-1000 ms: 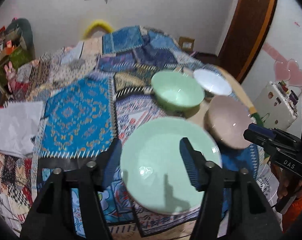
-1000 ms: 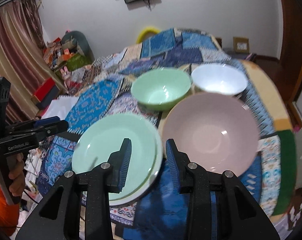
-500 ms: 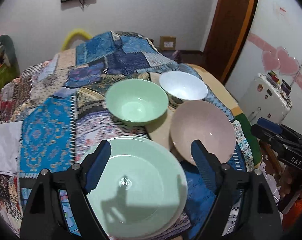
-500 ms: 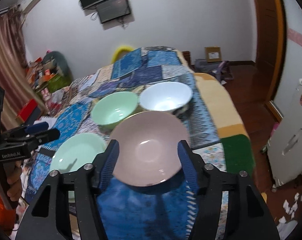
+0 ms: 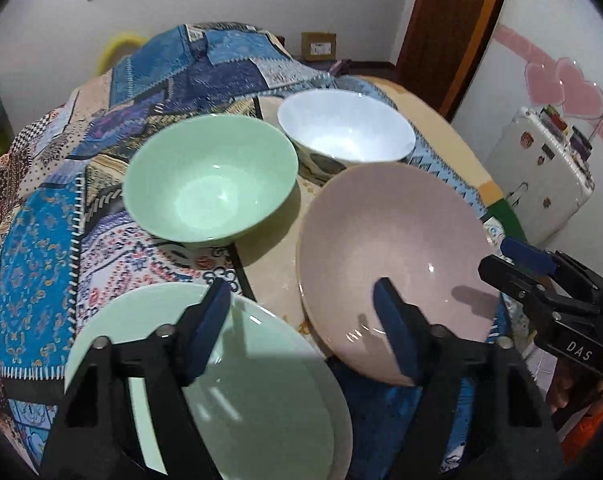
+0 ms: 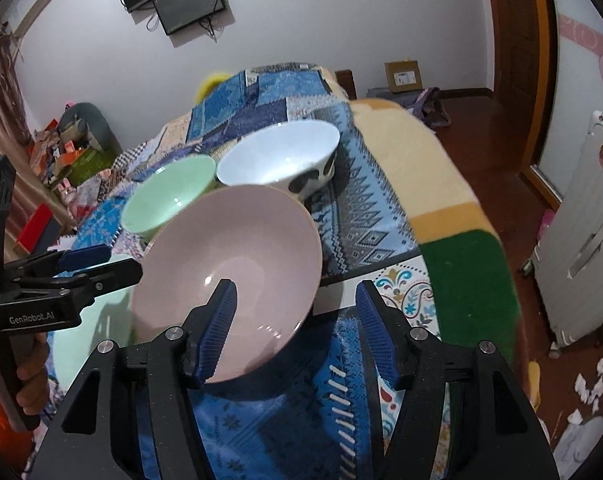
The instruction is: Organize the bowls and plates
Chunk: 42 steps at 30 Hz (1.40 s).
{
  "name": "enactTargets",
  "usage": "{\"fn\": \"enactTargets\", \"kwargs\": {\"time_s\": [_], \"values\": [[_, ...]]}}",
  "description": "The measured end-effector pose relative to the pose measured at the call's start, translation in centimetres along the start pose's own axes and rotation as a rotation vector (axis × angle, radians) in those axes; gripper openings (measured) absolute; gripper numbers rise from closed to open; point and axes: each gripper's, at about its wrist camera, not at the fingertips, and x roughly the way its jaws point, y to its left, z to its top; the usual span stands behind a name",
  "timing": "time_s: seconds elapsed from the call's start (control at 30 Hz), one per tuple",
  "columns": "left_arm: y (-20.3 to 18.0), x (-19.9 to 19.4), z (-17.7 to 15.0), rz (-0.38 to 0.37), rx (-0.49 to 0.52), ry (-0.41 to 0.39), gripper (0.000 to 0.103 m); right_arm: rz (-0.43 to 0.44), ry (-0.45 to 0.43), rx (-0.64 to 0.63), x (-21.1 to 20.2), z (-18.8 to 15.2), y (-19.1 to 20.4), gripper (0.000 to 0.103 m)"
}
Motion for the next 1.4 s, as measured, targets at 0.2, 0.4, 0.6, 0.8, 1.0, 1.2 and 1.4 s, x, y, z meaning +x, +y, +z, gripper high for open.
{"fn": "enactTargets", "kwargs": {"time_s": [0.2, 0.4, 0.6, 0.8, 1.0, 1.2, 1.4], "values": [[0.1, 2.2, 0.2, -0.031, -0.024, 0.048, 0.046, 0.041, 0.029, 0.013, 1.5, -0.2, -0.4, 0.045], [0.0, 3.7, 0.0, -0.086, -0.042, 0.103, 0.016, 0.053, 0.042, 0.011, 2.2, -0.5, 0.0, 0.029], [-0.5, 3.3, -0.1, -0.072, -0.034, 0.099, 0.015, 0.055, 0.053, 0.038, 2.0, -0.2, -0.3, 0.023], [-0.6, 2.2, -0.1, -0.072, -0.04, 0.098, 0.015, 0.039, 0.048, 0.028, 1.2, 0.0, 0.3, 0.023], [-0.9, -0.2, -0.1, -0.06, -0.02, 0.047, 0.015, 0.032, 0.023, 0.014, 0.0, 0.3, 0.9, 0.023], [-0.5, -3.7, -0.1, -0.056, -0.027, -0.011, 0.015, 0.045, -0.015, 0.002, -1.7, 0.9, 2.1, 0.023], [0.7, -8.0, -0.5, -0.027, -0.032, -0.075, 0.016, 0.073, -0.062, -0.032, -3.2, 1.6, 4.7, 0.023]]}}
